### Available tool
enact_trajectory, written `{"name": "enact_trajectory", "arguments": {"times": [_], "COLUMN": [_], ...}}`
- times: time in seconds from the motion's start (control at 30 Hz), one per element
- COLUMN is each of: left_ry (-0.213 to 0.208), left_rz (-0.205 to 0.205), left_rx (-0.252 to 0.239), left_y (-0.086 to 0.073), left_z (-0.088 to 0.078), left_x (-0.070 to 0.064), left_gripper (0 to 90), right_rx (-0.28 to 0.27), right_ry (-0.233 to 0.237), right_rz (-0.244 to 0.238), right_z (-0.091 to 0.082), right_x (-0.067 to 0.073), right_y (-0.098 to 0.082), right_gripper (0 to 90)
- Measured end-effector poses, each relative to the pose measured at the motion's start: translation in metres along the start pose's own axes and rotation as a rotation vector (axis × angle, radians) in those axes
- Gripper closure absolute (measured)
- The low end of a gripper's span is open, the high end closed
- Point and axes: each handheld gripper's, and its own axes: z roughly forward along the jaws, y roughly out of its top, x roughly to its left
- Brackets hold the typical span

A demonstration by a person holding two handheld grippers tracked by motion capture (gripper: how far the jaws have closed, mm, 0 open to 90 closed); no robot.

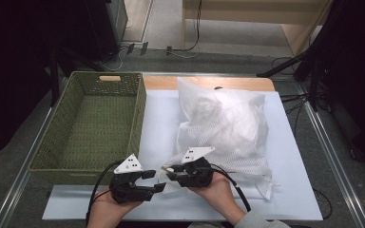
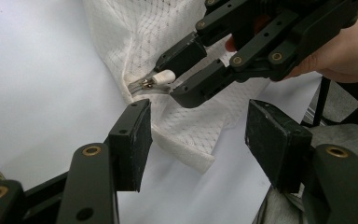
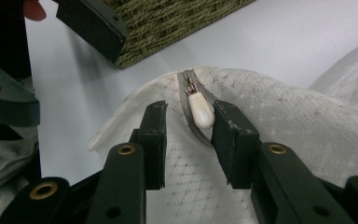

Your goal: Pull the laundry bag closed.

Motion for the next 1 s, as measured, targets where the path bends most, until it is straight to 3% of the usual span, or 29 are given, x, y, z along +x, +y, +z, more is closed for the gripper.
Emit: {"name": "enact_trajectory", "arguments": {"times": [0.23, 0.43, 0.6, 0.77, 1.0], "left_ry": [0.004, 0.004, 0.034, 0.028, 0.015], "left_rz": [0.002, 0.001, 0.023, 0.026, 0.028], "left_rx": [0.015, 0.018, 0.027, 0.034, 0.037], "left_y": [0.0, 0.0, 0.001, 0.002, 0.006], "left_z": [0.001, 0.001, 0.001, 0.005, 0.01], "left_x": [0.0, 0.0, -0.003, -0.004, -0.004], "left_gripper": [41.4, 41.6, 41.6, 41.6, 41.6], "right_rx": [0.004, 0.012, 0.014, 0.019, 0.0], "right_ry": [0.0, 0.011, 0.021, 0.038, 0.045], "right_rz": [0.045, 0.042, 0.037, 0.046, 0.04], "right_z": [0.002, -0.001, -0.009, -0.013, -0.033], "right_x": [-0.004, -0.004, -0.001, -0.002, 0.0], "right_y": [0.004, 0.006, 0.01, 0.011, 0.011], "right_gripper": [75.5, 85.5, 86.4, 87.0, 87.1]}}
